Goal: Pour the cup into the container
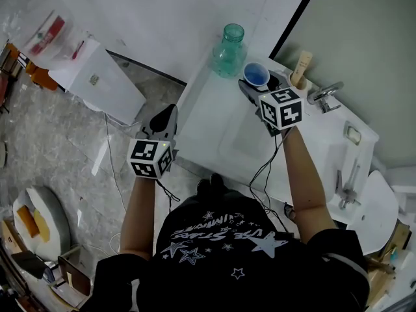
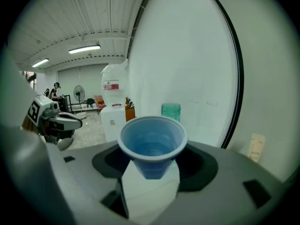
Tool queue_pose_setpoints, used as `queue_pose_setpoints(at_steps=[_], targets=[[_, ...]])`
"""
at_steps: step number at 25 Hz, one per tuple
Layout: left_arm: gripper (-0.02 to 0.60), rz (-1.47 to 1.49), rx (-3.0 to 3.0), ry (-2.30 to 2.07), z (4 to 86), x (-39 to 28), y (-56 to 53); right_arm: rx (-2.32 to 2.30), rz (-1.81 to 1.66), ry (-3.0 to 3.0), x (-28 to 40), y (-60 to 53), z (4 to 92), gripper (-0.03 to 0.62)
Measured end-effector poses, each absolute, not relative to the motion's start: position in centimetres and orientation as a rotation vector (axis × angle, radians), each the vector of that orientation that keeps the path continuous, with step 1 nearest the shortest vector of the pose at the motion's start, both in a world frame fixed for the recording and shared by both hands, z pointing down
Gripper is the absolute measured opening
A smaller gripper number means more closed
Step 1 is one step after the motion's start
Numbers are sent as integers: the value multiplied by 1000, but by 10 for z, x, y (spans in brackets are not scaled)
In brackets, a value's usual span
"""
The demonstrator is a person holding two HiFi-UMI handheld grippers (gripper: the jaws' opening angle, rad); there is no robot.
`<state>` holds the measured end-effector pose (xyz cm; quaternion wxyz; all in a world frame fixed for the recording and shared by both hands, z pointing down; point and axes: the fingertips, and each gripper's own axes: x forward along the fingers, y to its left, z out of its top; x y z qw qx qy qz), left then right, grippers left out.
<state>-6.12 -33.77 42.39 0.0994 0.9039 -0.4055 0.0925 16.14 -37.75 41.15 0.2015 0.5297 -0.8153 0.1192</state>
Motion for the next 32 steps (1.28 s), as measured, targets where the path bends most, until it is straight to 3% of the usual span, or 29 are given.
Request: queue_pose_setpoints(at_steps=[32], targets=[[9, 261, 2727, -1187, 393, -38, -420, 1534, -31, -1899, 210, -521, 348, 290]])
